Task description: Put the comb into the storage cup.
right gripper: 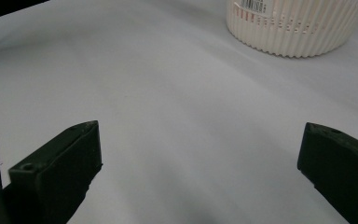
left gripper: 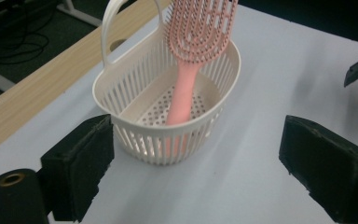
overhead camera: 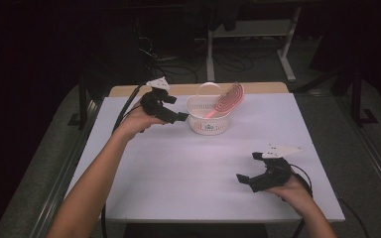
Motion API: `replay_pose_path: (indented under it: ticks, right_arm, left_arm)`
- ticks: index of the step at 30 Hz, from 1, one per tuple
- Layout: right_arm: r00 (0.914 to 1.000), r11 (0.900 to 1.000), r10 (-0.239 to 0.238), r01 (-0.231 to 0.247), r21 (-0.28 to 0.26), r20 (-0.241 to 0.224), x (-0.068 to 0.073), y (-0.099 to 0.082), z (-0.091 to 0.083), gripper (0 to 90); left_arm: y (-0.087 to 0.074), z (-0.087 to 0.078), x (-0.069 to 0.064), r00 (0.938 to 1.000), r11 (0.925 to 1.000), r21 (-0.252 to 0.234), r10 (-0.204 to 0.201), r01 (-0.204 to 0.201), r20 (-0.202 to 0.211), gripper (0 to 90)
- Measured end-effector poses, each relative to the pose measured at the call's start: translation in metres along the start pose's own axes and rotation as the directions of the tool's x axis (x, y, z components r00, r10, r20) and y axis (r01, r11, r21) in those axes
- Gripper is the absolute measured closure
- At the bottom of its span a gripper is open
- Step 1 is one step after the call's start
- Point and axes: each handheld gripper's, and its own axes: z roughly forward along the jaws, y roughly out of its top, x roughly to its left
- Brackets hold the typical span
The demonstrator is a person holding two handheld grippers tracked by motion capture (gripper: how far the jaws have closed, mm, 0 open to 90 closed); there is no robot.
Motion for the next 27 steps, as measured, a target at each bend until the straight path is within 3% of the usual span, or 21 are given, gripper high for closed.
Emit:
replay_pose_path:
  ticks: [7,18,25,27]
  right_arm:
    - [1.0000,1.0000,0.000,0.000,0.000,0.002,0.000,0.000,-0.001,0.0]
    - [1.0000,1.0000,-0.002,0.002,0.002,0.004,0.002,0.000,-0.001,0.0]
    - [1.0000,1.0000,-0.002,0.002,0.005,0.004,0.002,0.000,0.000,0.0]
    - [1.0000,1.0000,-0.002,0.002,0.005,0.005,0.002,0.000,0.000,0.0]
  left_arm:
    - [-0.017,-0.009,-0.009,0.9998,0.9999,-0.010,-0.014,0.014,-0.017,0.0]
    - [-0.048,-0.020,-0.029,0.9994,0.9999,0.000,-0.012,0.012,-0.032,0.0]
    - [-0.068,-0.027,-0.036,0.9990,0.9991,-0.025,-0.033,0.033,-0.031,0.0]
    - [-0.080,-0.028,-0.039,0.9983,0.9985,-0.035,-0.044,0.042,-0.037,0.0]
